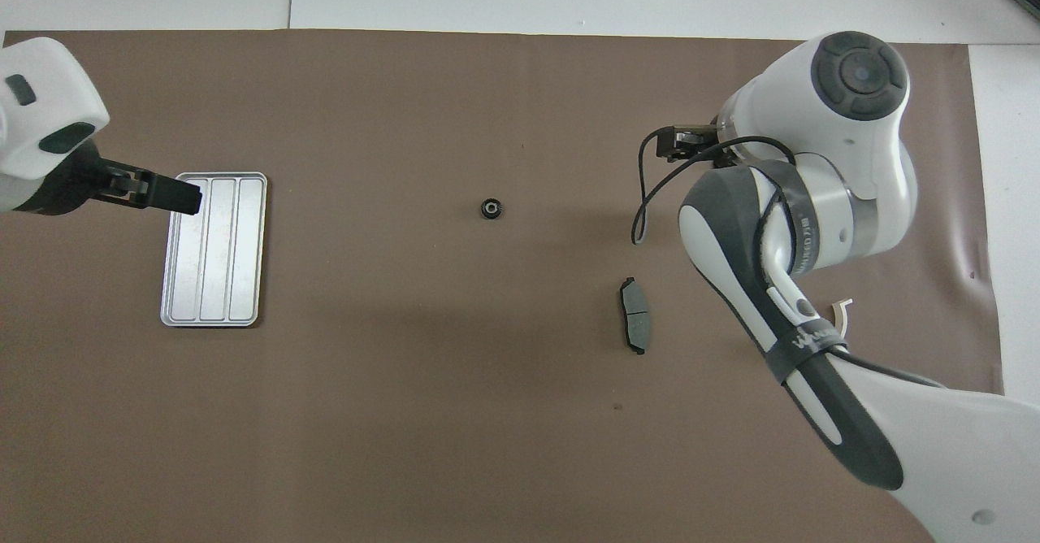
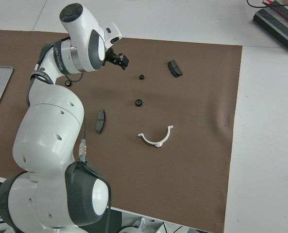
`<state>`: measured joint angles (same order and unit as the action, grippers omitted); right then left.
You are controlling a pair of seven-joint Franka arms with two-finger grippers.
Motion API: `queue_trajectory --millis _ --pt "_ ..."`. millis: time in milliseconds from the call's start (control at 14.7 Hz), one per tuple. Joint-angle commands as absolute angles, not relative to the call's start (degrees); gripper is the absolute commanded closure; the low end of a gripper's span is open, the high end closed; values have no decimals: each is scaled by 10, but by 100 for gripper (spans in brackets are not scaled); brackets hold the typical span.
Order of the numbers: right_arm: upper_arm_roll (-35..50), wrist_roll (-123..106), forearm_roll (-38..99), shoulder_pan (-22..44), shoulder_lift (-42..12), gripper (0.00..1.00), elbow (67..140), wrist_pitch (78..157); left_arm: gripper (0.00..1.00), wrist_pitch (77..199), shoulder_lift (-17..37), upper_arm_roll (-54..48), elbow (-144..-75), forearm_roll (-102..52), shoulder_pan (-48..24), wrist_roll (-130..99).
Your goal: Pick bearing gear from pile to tray
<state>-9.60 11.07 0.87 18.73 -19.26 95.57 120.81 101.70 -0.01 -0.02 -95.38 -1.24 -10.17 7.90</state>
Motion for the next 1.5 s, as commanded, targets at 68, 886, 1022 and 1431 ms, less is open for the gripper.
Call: queue_trajectory --millis 68,886,1022,1431 --pt "-86 -92 19 133 -142 0 1084 1264 0 1084 30 6 -979 16 -169 41" --pt "-83 -162 60 134 -123 14 1263 1436 0 1202 311 10 -819 38 -319 -201" --pt "-83 -163 60 135 -122 32 1267 1436 0 1239 333 9 -821 33 -329 -232" --pt "-84 -164 60 134 -120 56 1276 1450 0 1265 379 14 -821 6 -352 -253"
